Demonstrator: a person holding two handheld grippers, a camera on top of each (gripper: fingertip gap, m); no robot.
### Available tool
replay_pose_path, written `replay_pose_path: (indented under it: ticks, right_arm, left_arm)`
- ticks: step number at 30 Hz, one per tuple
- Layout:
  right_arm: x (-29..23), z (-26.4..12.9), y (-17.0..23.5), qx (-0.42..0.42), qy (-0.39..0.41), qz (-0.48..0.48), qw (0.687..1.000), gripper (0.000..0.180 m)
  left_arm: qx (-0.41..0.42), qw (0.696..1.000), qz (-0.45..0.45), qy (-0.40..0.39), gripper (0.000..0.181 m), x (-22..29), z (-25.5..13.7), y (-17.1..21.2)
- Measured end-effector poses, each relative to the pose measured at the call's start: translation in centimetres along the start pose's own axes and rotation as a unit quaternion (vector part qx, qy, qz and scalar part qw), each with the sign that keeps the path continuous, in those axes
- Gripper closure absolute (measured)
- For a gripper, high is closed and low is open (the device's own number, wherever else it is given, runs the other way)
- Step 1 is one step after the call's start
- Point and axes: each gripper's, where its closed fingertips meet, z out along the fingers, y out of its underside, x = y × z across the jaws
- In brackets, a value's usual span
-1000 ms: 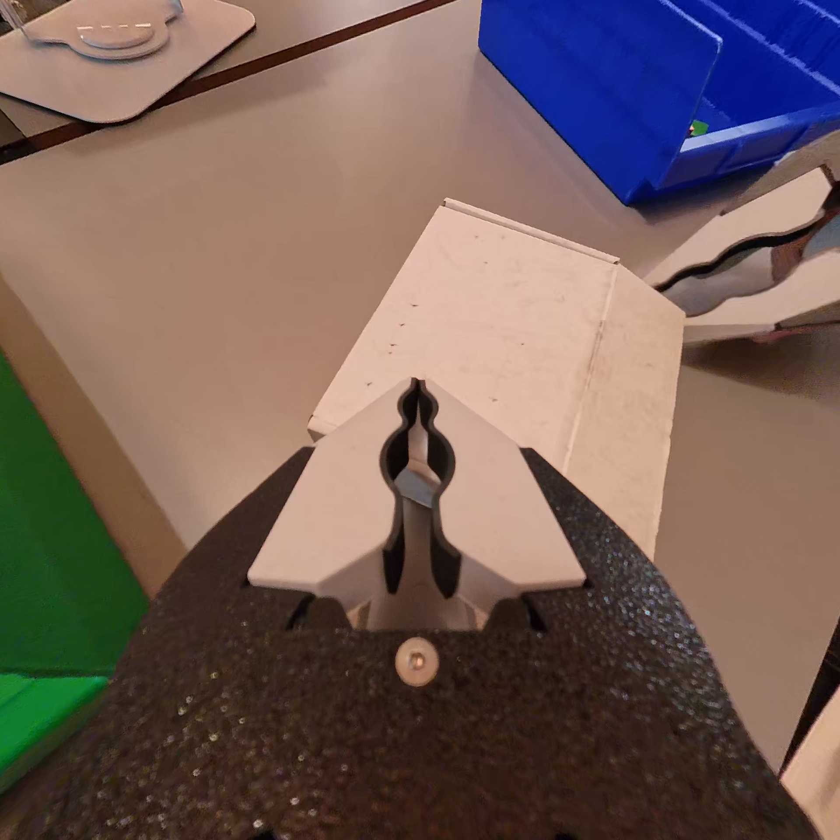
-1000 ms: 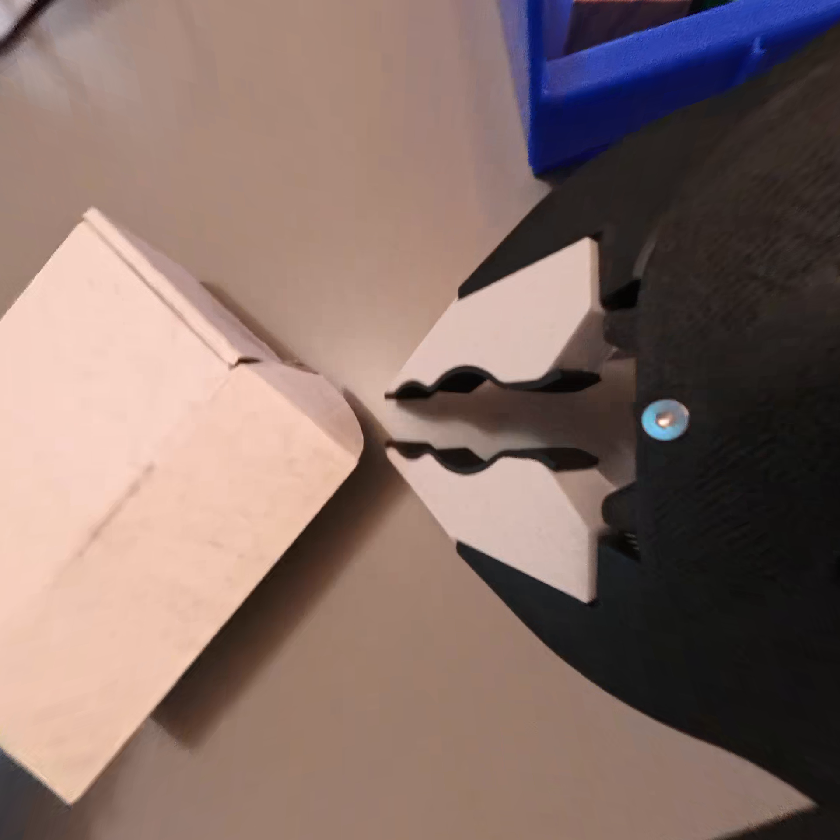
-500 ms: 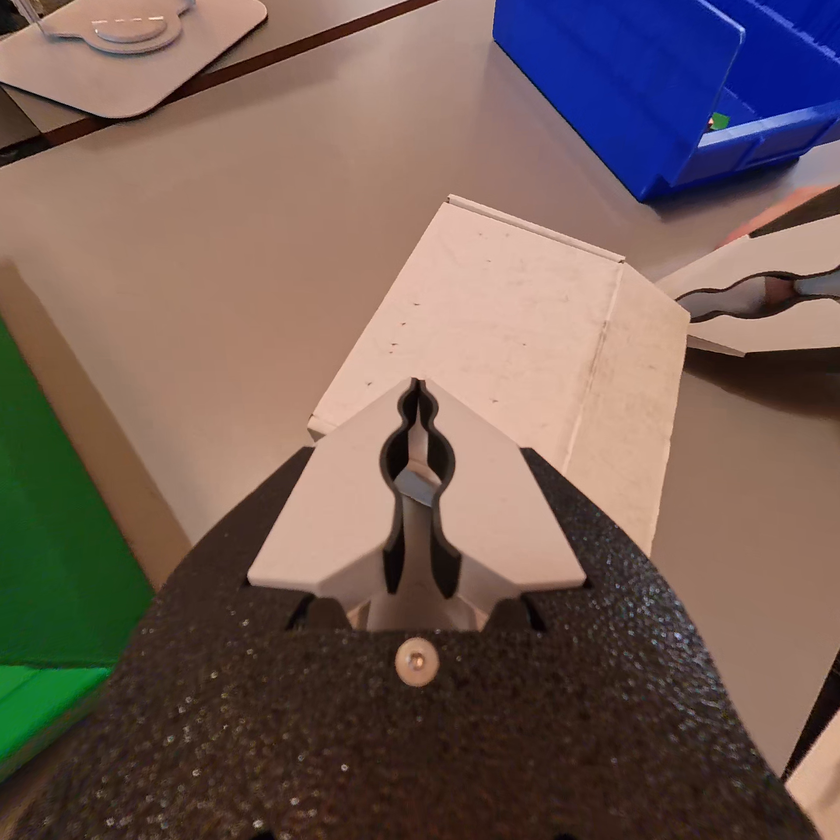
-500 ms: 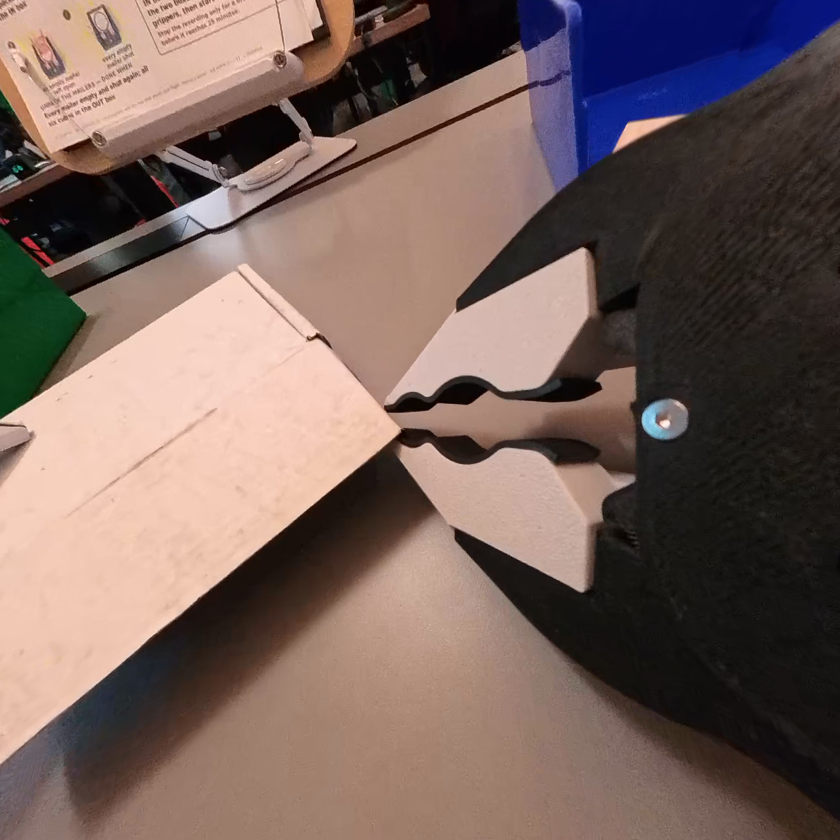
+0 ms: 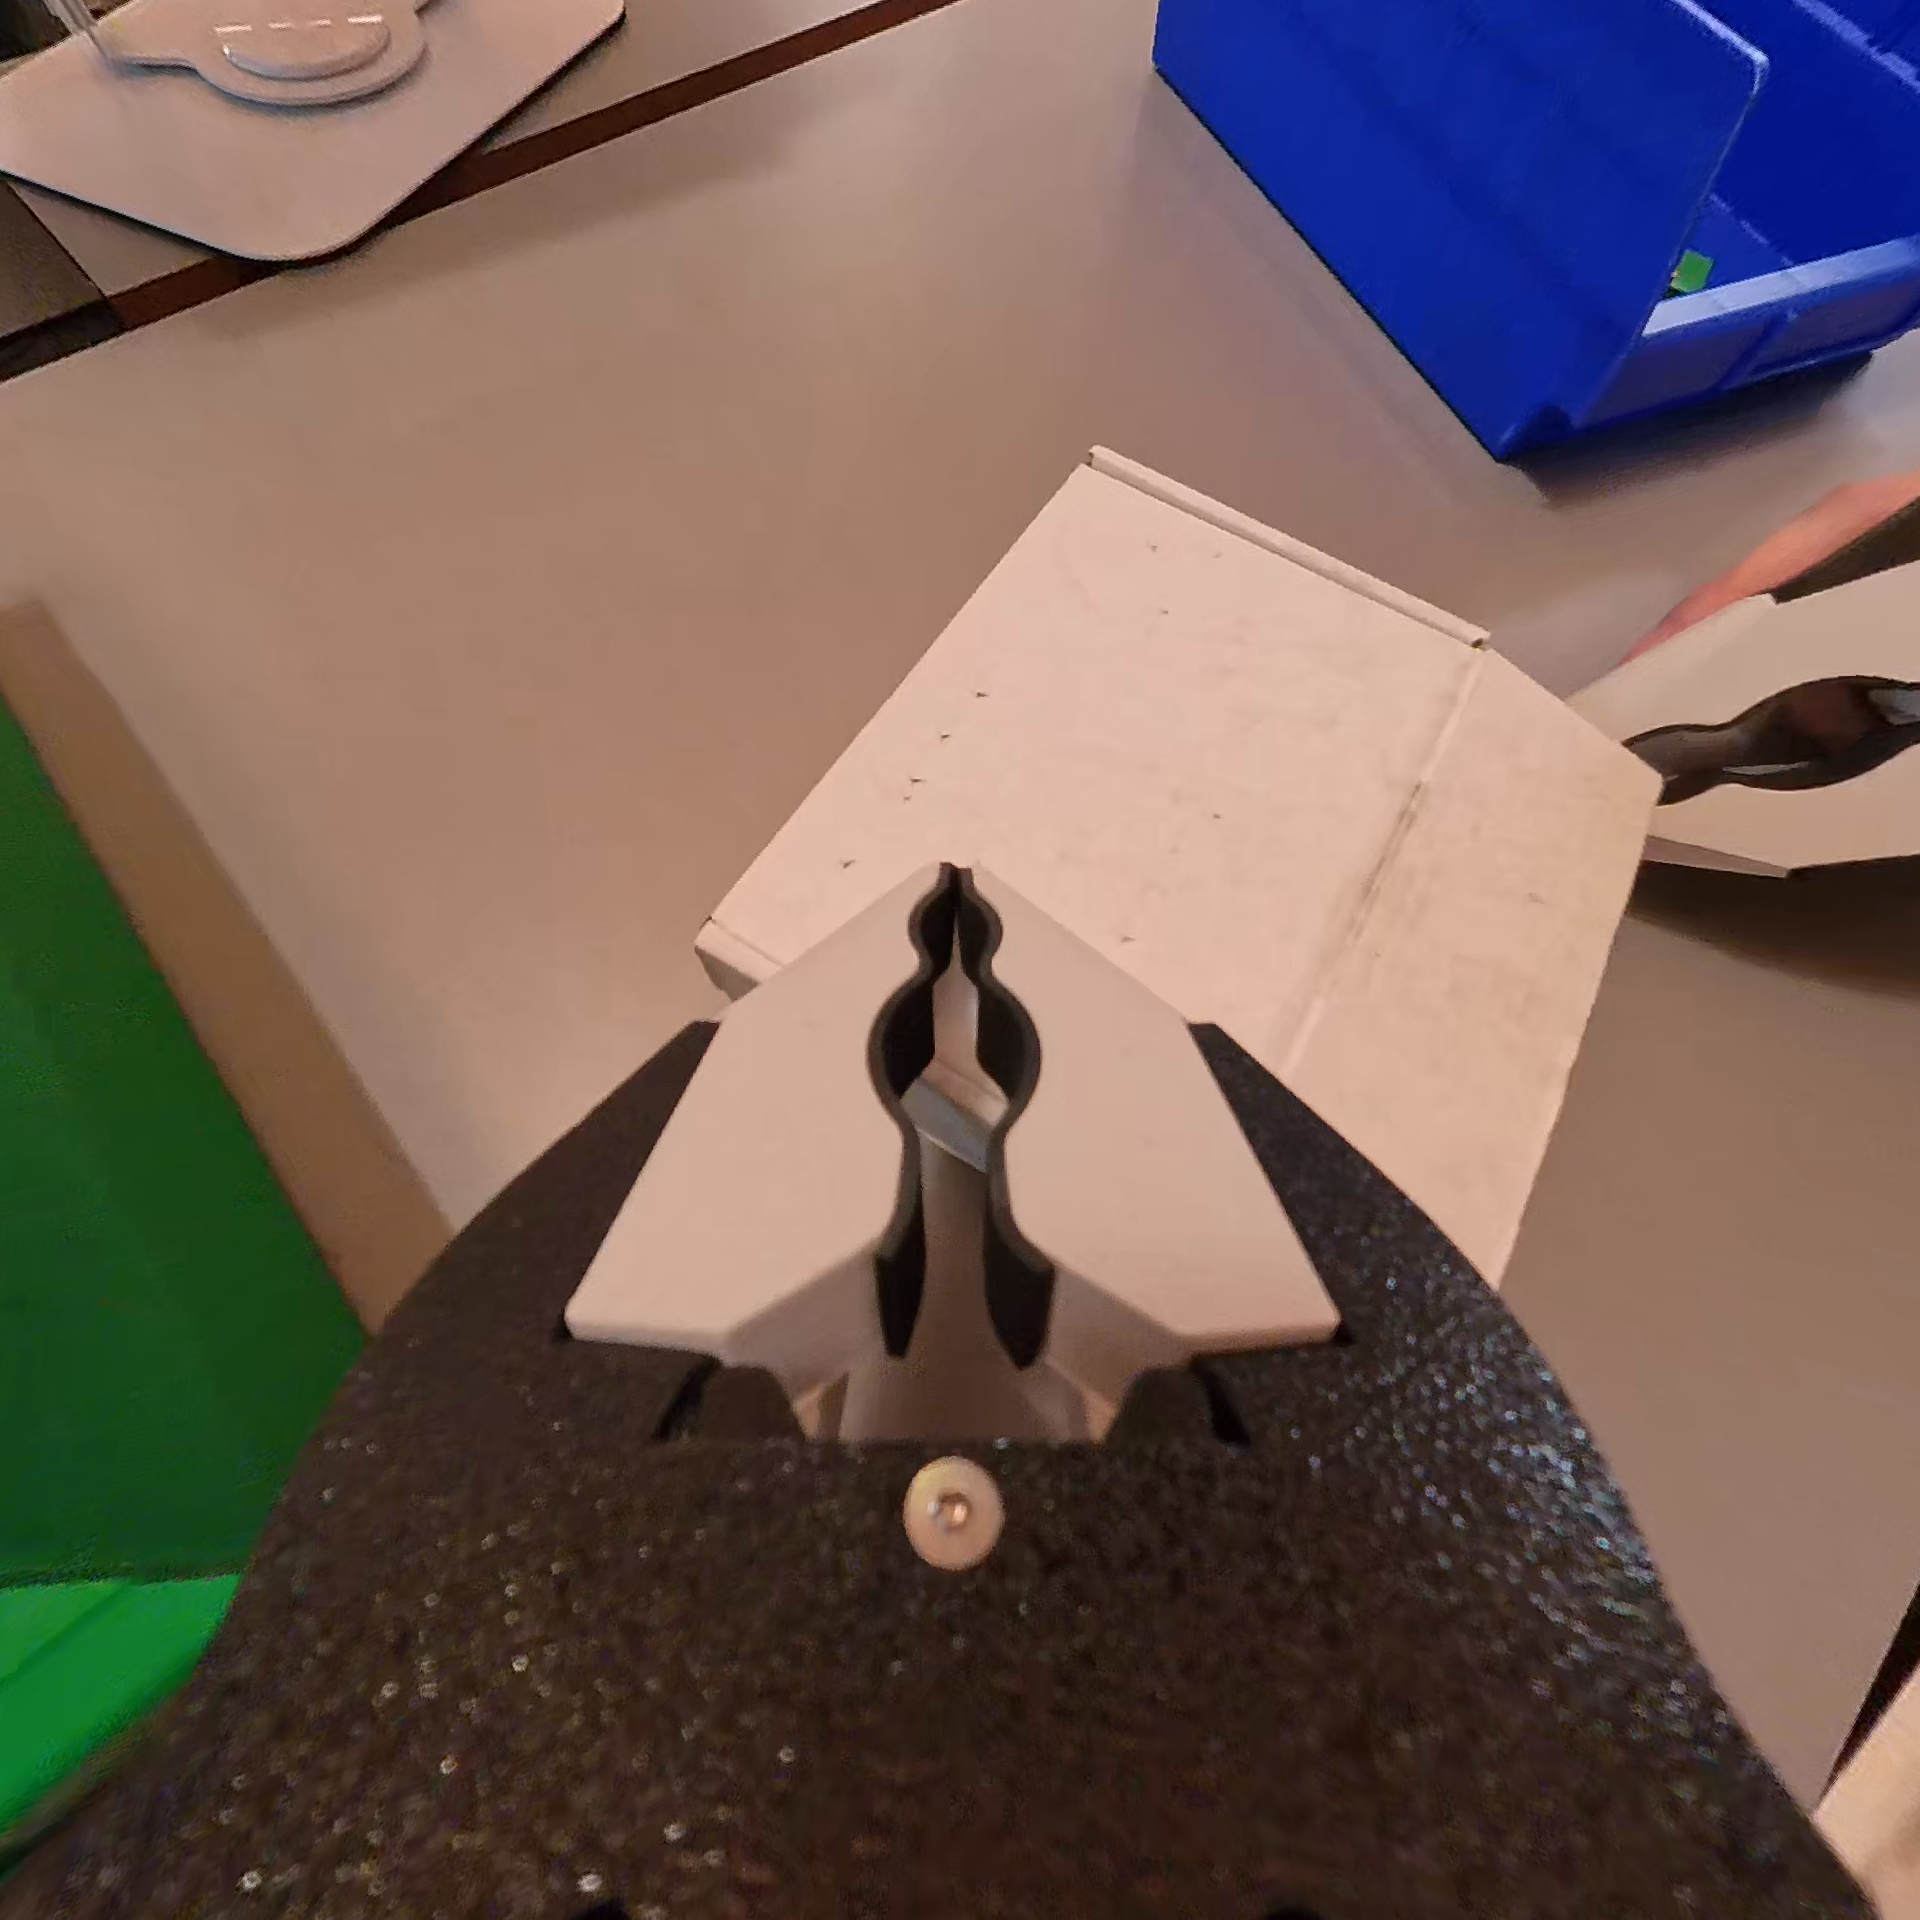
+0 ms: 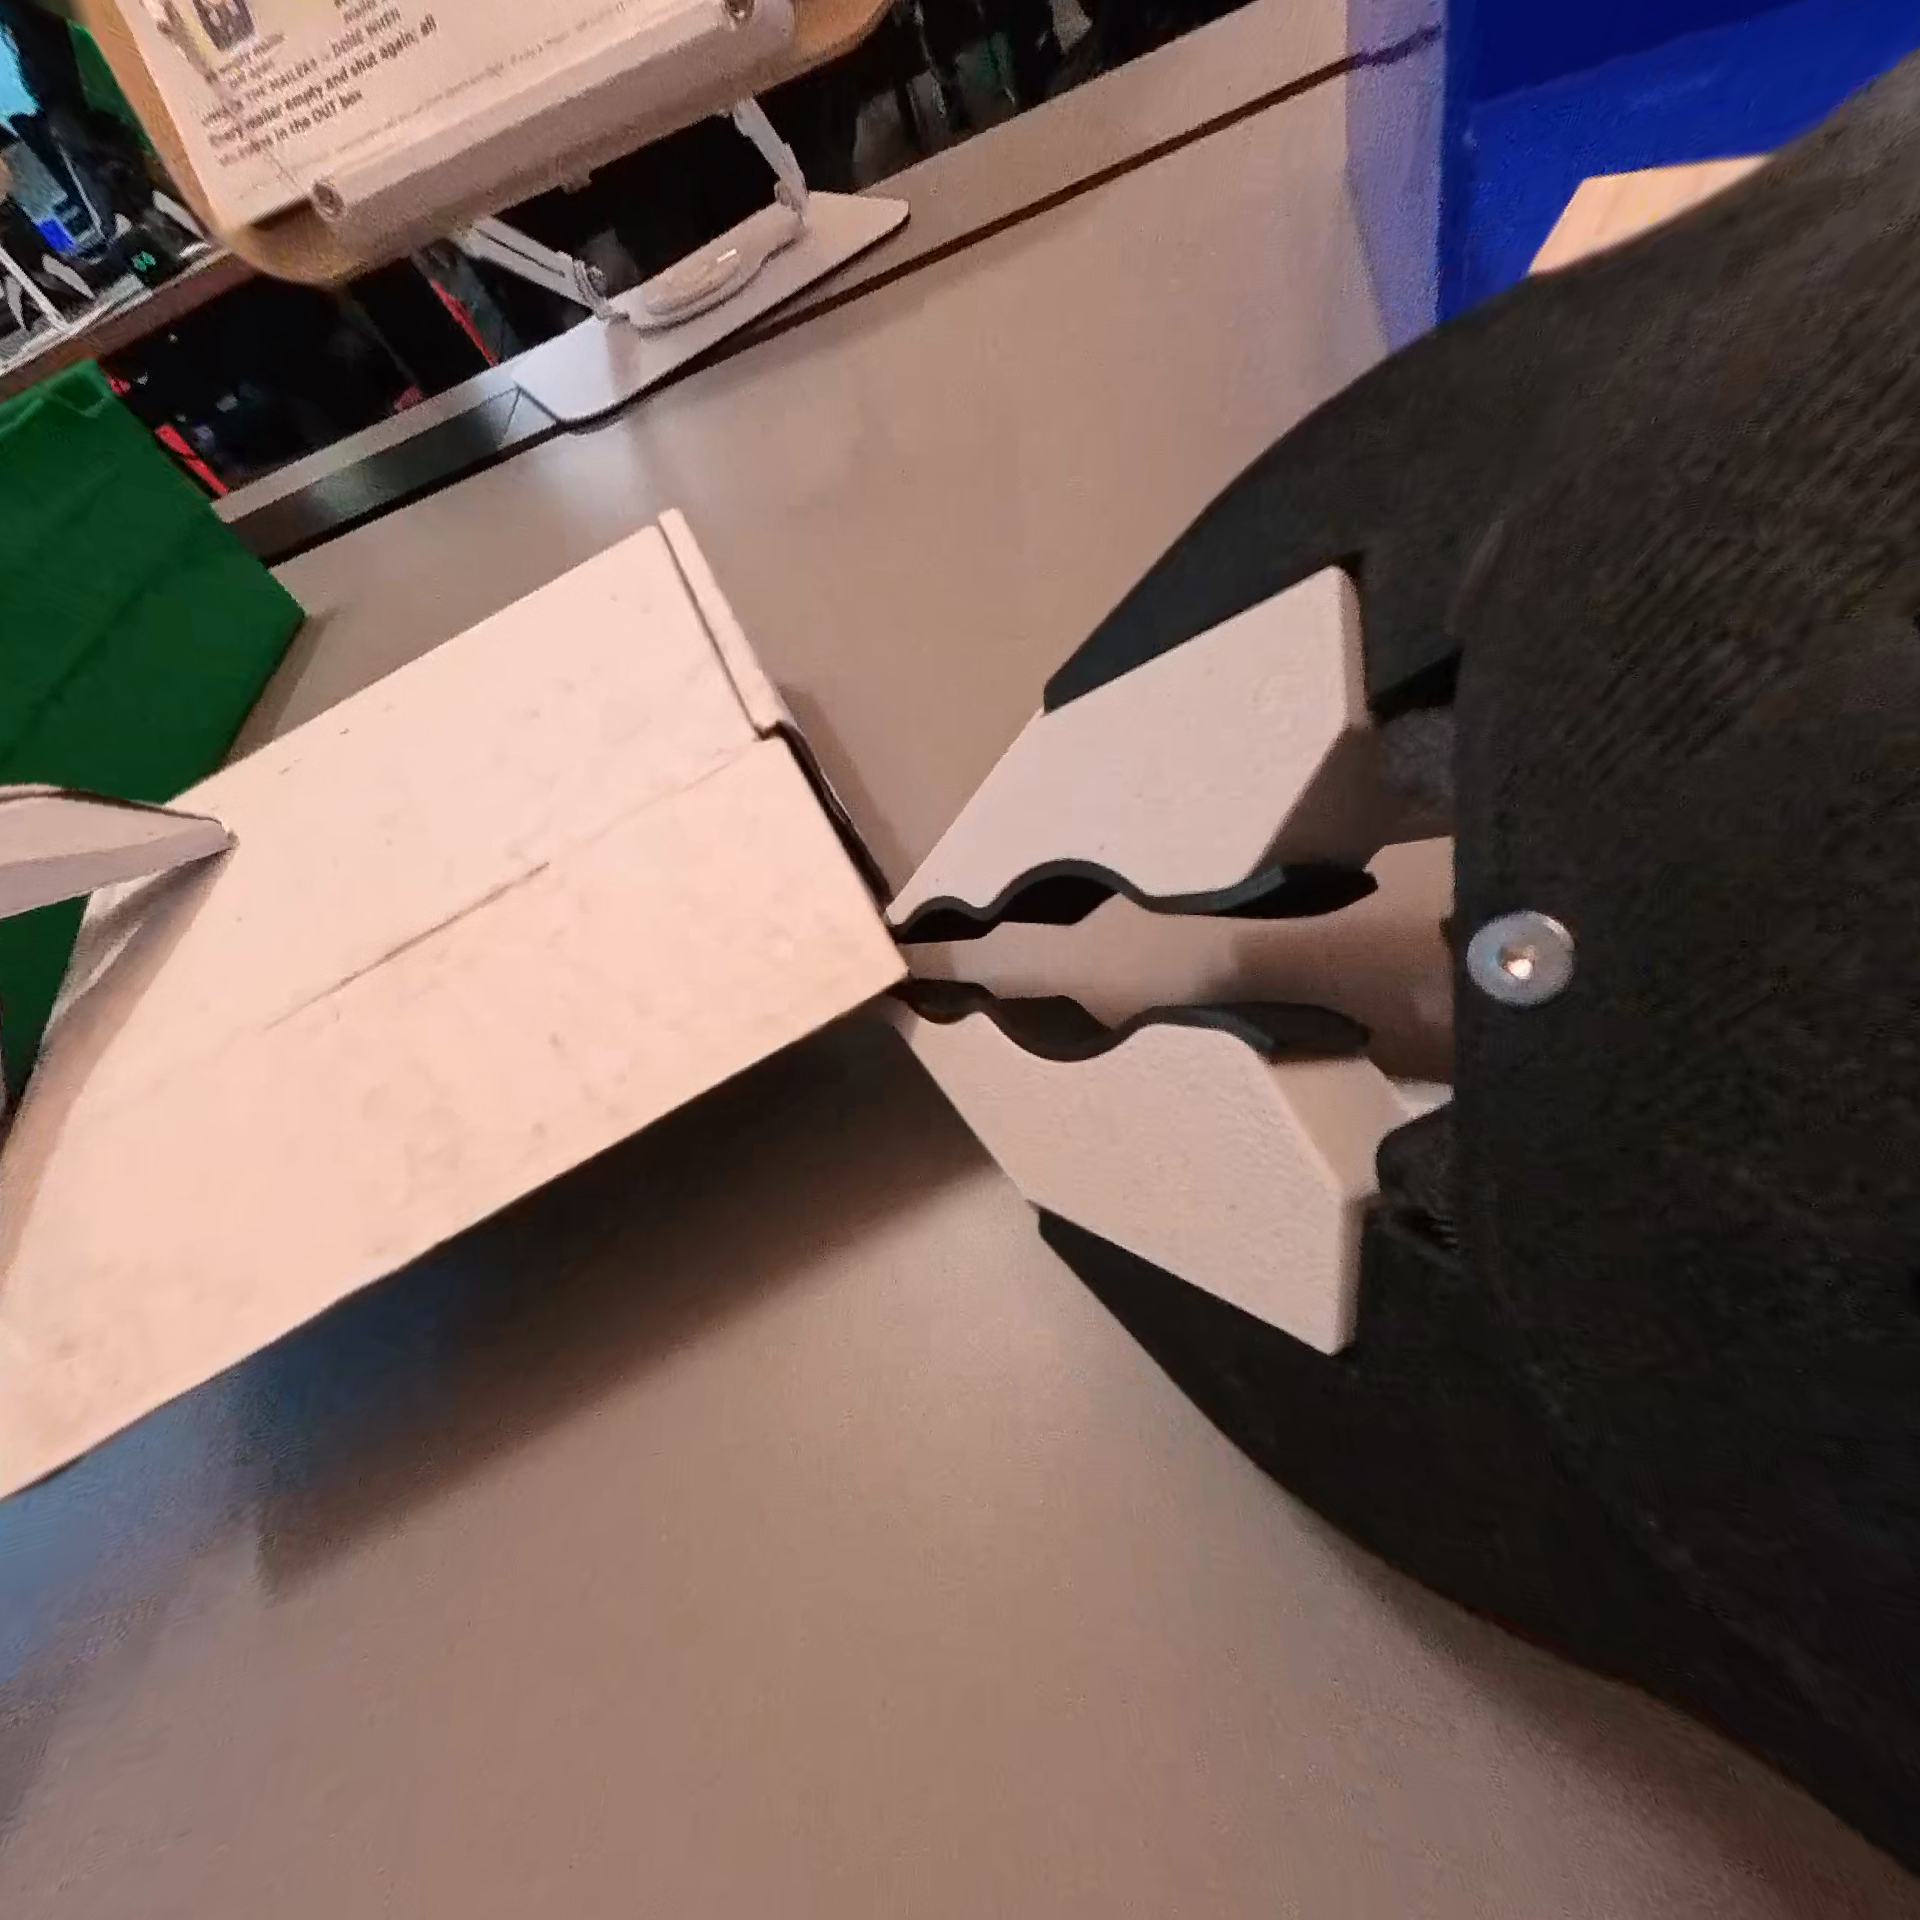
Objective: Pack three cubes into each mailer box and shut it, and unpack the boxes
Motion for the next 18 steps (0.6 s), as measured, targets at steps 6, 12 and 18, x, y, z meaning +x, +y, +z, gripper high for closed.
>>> replay_pose_path:
  ticks: [6, 12, 18]
  right_arm:
    - [1.8, 0.4, 1.1, -0.042, 0.076, -0.055, 0.995, 0.166]
    - [1.4, -2.6, 0.0, -0.017, -0.010, -0.027, 0.999, 0.146]
    - [5.0, -3.7, -4.9, 0.085, 0.013, 0.039, 0.996, 0.161]
  left_arm:
    - [0.005, 1.000, -0.003, -0.005, 0.181, -0.2, 0.1, -0.1]
    - [0.001, 1.000, 0.002, -0.005, 0.181, -0.2, 0.1, -0.1]
    - [0.007, 1.000, 0.000, -0.005, 0.181, -0.1, 0.1, -0.1]
